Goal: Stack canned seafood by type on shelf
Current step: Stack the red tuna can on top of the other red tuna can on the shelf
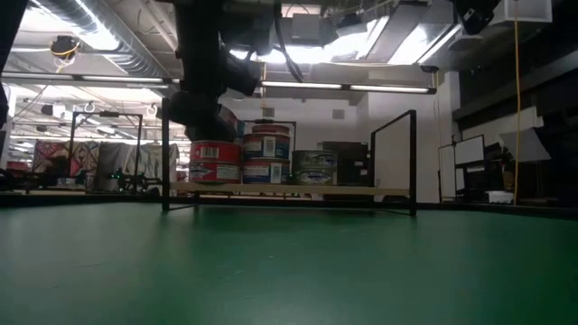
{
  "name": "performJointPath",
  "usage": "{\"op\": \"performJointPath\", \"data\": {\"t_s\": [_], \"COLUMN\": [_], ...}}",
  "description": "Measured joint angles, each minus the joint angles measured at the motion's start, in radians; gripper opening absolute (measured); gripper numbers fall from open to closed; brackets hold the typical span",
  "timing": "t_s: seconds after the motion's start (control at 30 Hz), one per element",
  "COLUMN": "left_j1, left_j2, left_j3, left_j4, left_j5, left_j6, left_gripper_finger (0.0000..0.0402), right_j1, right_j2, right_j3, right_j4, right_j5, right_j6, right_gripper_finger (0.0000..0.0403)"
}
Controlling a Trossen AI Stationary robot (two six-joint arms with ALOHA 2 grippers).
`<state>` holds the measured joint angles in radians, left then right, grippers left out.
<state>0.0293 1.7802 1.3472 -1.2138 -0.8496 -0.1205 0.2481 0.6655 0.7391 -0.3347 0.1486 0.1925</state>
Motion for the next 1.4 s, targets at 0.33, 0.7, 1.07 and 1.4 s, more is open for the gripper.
{"op": "performJointPath", "data": {"t_s": [0.33, 0.7, 1.07, 1.4], "left_j1": [0.009, 0.009, 0.009, 0.054], "left_j2": [0.0, 0.001, 0.001, 0.001], "left_j3": [0.0, 0.024, 0.055, 0.057], "left_j4": [0.004, 0.032, 0.021, 0.021], "left_j5": [0.071, 0.073, 0.069, 0.188], "left_j6": [-0.001, 0.07, 0.177, 0.252], "left_gripper_finger": [0.021, 0.0239, 0.0238, 0.0237], "right_j1": [0.0, 0.0, 0.0, 0.0], "right_j2": [0.002, 0.002, 0.002, 0.002], "right_j3": [0.0, 0.0, 0.0, 0.0], "right_j4": [0.0, -0.002, -0.027, -0.029], "right_j5": [0.0, 0.0, 0.0, 0.0], "right_j6": [0.0, 0.0, 0.0, 0.0], "right_gripper_finger": [0.0136, 0.0136, 0.0136, 0.0136]}}
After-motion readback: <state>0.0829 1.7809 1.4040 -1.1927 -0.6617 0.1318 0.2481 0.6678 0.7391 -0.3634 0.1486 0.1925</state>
